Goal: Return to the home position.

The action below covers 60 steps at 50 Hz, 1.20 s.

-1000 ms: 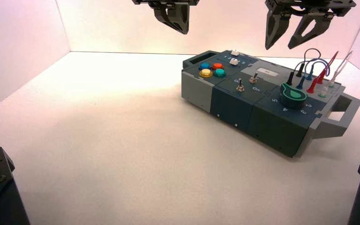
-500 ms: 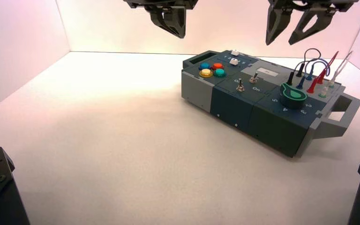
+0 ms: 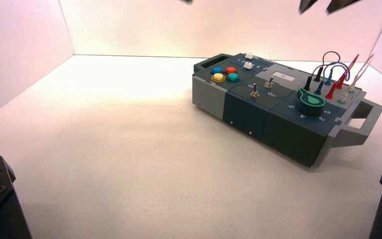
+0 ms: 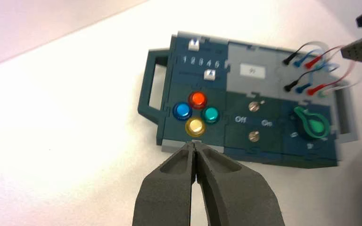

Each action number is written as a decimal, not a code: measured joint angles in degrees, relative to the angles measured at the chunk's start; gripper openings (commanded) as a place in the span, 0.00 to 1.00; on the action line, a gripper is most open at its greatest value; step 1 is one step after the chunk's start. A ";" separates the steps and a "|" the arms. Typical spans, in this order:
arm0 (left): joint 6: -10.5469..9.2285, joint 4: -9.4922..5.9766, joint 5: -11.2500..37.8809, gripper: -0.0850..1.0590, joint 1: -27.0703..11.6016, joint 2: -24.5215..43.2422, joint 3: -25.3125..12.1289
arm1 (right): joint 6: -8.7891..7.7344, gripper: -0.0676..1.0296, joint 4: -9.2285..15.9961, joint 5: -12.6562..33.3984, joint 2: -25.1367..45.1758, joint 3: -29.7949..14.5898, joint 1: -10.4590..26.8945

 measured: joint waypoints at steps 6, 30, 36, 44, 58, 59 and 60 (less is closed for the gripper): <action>0.00 0.09 2.11 0.05 0.97 -4.66 0.88 | 0.09 0.78 0.00 2.81 -5.98 0.00 0.00; 0.35 0.44 7.56 0.05 10.81 -25.22 9.05 | 2.37 0.33 0.00 8.17 -31.11 1.85 0.09; 0.35 0.62 9.93 0.05 12.74 -29.53 10.37 | 3.60 0.33 0.09 10.63 -35.77 3.34 0.00; 0.35 0.70 12.22 0.05 14.50 -34.89 11.69 | 5.36 0.30 -0.09 13.80 -40.96 5.36 0.00; 0.35 0.79 16.96 0.05 18.54 -44.82 14.15 | 7.91 0.19 -3.78 18.11 -52.03 6.33 -1.49; 0.35 0.79 17.23 0.05 18.81 -45.53 14.41 | 8.00 0.18 -4.13 18.54 -52.82 6.42 -1.67; 0.35 0.79 17.49 0.05 19.16 -46.14 14.68 | 8.00 0.17 -4.22 18.72 -52.91 6.33 -1.67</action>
